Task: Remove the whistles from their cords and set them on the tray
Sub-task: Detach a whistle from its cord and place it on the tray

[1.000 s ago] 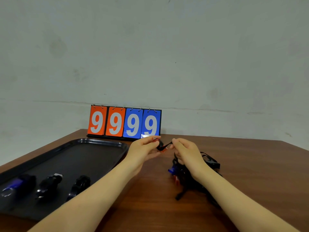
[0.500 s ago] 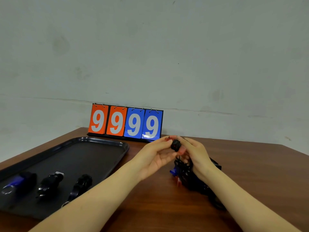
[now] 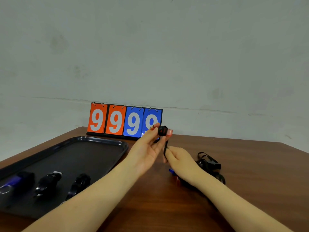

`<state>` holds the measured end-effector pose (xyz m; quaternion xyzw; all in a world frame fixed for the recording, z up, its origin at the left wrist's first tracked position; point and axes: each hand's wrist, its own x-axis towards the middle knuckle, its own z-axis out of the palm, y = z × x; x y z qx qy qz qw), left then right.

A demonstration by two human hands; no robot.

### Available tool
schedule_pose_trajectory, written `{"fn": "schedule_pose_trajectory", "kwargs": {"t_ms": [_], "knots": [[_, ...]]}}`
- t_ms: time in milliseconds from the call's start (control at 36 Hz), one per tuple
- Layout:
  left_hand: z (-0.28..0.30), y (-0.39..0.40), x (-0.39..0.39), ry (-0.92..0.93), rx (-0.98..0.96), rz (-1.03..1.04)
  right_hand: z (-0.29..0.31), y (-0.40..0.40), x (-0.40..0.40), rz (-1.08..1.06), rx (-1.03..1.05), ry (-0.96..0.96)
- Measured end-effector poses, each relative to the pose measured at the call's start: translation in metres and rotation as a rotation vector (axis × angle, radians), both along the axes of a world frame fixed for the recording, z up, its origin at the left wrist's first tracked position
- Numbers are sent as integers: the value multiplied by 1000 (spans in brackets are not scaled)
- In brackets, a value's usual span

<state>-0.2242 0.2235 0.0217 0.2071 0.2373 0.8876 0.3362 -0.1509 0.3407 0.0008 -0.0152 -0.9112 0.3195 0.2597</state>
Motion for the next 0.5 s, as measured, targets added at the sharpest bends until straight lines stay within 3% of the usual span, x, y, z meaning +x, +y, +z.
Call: {"fn": "schedule_pose_trajectory", "kwargs": {"t_ms": [333, 500], "knots": [[-12, 3, -9, 255, -177, 404, 6, -2, 3, 43, 178, -57], [-19, 7, -17, 542, -470, 610, 7, -1, 6, 67, 333, -58]]}}
